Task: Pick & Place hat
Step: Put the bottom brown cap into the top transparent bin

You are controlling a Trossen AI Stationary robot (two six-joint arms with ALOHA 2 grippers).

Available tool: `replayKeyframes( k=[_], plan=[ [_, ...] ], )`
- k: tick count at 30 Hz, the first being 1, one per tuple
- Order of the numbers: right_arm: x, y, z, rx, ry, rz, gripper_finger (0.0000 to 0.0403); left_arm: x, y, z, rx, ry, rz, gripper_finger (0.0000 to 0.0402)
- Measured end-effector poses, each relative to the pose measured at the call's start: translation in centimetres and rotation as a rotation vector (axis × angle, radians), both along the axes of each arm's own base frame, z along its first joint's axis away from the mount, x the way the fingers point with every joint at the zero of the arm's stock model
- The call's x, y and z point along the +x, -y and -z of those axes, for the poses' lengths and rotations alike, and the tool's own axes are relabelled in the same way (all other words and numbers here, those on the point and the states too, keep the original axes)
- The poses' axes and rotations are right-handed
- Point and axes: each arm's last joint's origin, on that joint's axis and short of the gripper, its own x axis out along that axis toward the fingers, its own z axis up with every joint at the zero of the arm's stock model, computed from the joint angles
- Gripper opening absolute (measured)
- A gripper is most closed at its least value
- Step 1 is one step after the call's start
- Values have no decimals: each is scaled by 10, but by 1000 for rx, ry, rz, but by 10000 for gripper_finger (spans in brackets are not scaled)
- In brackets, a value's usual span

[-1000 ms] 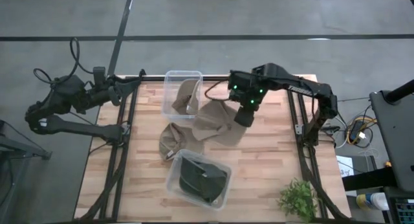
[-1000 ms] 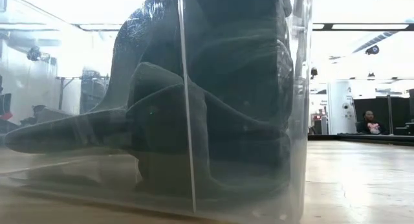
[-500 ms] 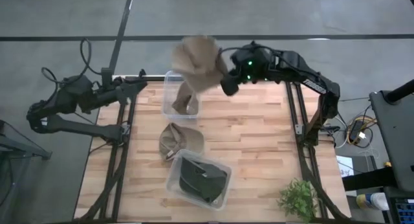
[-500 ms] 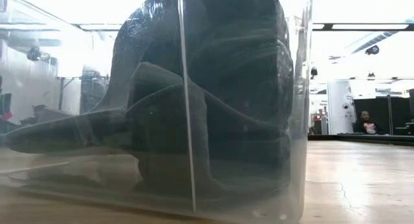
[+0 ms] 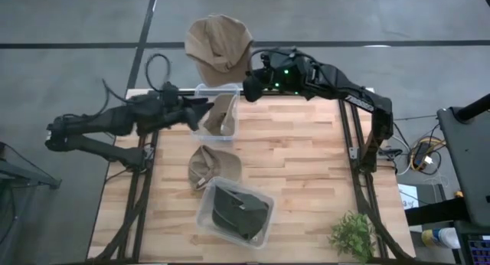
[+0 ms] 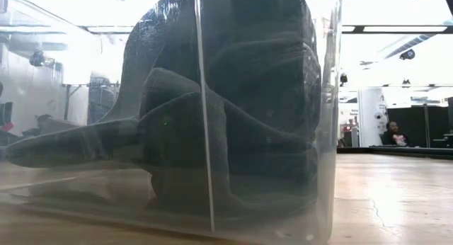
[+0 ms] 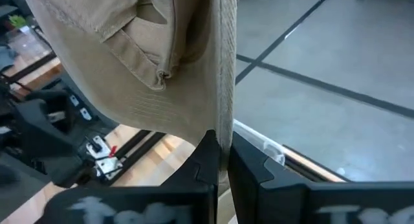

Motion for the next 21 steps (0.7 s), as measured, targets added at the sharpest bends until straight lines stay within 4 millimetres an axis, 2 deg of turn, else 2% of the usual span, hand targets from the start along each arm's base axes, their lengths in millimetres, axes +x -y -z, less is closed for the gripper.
replayKeyframes(
  k=[8,15,21],
  plan=[
    [4,-4,3,8,-8,-15,13,-7,-2,-2,57,-24,-62,208],
    [4,-6,-1,51,44,-79,13,-27,-4,-11,158,-30,-184,208],
    [8,-9,-2,65,73,-115,12,-27,-4,-14,189,-22,-194,208]
  ],
)
